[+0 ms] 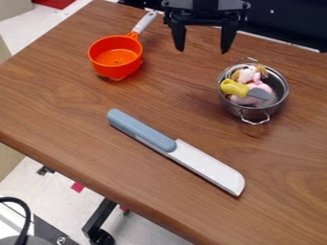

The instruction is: Moved the silver pot near the knife.

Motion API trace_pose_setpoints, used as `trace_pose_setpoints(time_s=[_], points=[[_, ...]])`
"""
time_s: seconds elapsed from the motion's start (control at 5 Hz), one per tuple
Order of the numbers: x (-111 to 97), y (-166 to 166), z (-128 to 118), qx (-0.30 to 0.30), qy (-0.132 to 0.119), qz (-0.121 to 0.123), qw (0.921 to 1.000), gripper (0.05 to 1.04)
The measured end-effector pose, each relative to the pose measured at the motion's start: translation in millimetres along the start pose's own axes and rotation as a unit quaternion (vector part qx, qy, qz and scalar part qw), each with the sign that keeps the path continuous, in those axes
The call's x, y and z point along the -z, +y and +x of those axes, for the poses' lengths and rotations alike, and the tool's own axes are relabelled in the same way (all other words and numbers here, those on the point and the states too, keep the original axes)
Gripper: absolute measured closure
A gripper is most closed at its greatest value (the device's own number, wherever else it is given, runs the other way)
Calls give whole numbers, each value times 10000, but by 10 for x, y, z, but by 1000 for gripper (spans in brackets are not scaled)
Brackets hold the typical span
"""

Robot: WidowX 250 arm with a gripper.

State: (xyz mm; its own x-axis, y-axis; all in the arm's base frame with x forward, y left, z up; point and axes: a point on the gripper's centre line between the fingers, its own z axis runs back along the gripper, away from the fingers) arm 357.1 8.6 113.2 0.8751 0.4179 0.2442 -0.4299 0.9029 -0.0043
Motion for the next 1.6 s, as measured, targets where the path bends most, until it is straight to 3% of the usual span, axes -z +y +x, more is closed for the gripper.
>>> trace_pose_setpoints(time_s=[0.4, 0.6, 1.0, 1.4, 1.6], points=[[190, 9, -156, -293, 217, 149, 9992, 85], [257, -3, -199, -947, 146, 130, 9953, 85], [315, -144, -349, -1884, 652, -17, 9799, 85], [356, -292, -494, -2482, 777, -87, 9655, 85], [476, -315, -594, -2442, 821, 169, 9661, 85]])
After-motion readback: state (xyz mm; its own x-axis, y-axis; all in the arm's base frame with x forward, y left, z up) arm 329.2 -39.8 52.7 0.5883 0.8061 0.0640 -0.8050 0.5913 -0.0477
